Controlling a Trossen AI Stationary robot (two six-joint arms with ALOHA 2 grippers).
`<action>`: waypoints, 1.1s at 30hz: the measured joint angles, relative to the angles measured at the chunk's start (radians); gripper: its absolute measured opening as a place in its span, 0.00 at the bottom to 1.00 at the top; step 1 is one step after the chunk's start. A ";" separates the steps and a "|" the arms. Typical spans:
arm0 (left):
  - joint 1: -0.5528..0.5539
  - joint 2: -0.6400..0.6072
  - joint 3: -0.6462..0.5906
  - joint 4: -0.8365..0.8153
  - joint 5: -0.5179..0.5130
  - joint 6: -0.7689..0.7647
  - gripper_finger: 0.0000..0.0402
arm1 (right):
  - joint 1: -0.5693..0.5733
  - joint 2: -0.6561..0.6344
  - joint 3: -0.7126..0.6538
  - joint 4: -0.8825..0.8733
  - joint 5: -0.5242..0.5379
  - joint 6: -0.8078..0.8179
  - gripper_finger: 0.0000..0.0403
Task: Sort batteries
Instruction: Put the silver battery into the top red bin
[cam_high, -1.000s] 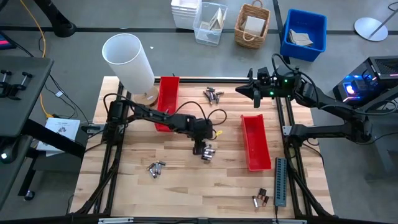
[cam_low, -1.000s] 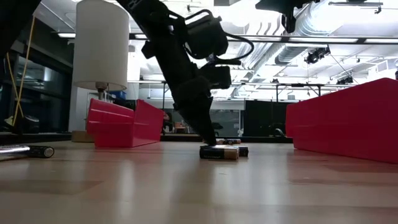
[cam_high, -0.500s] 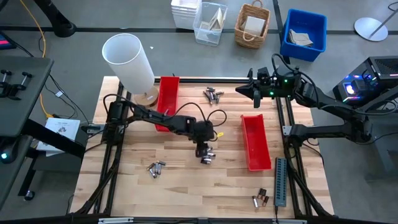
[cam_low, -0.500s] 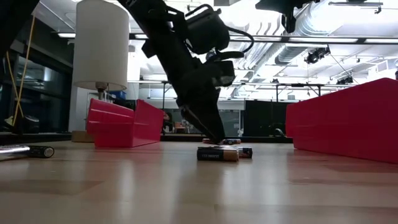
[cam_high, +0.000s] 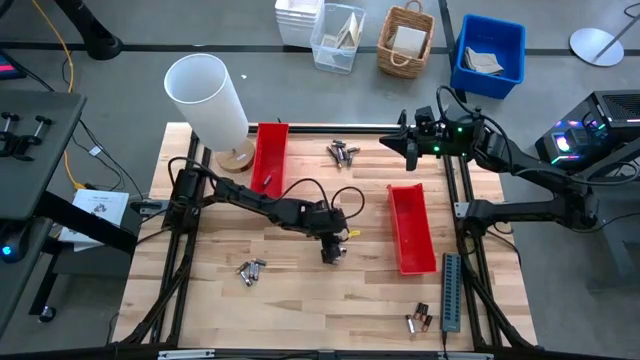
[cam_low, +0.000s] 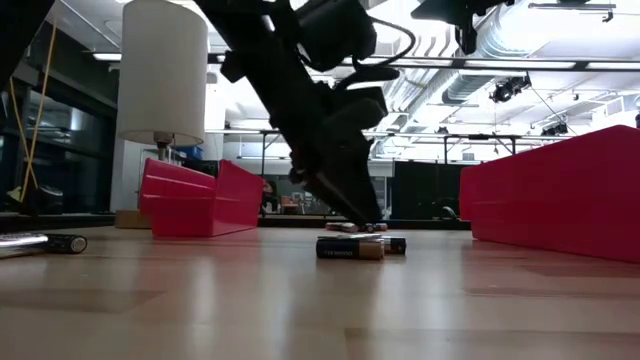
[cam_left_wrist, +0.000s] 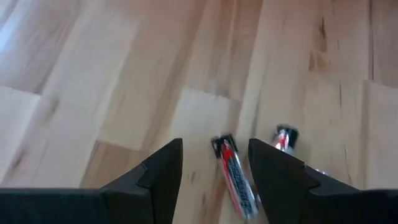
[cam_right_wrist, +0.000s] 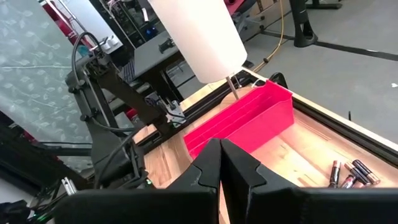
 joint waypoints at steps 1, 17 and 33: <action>0.000 0.002 0.000 0.001 0.010 0.000 0.43 | 0.000 0.000 0.000 0.000 0.000 0.000 0.00; -0.002 0.062 0.002 0.020 0.033 -0.067 0.43 | 0.000 0.000 0.000 0.000 0.003 0.000 0.00; 0.055 0.013 -0.005 -0.080 0.042 -0.045 0.07 | 0.000 0.000 0.000 -0.001 0.003 0.000 0.00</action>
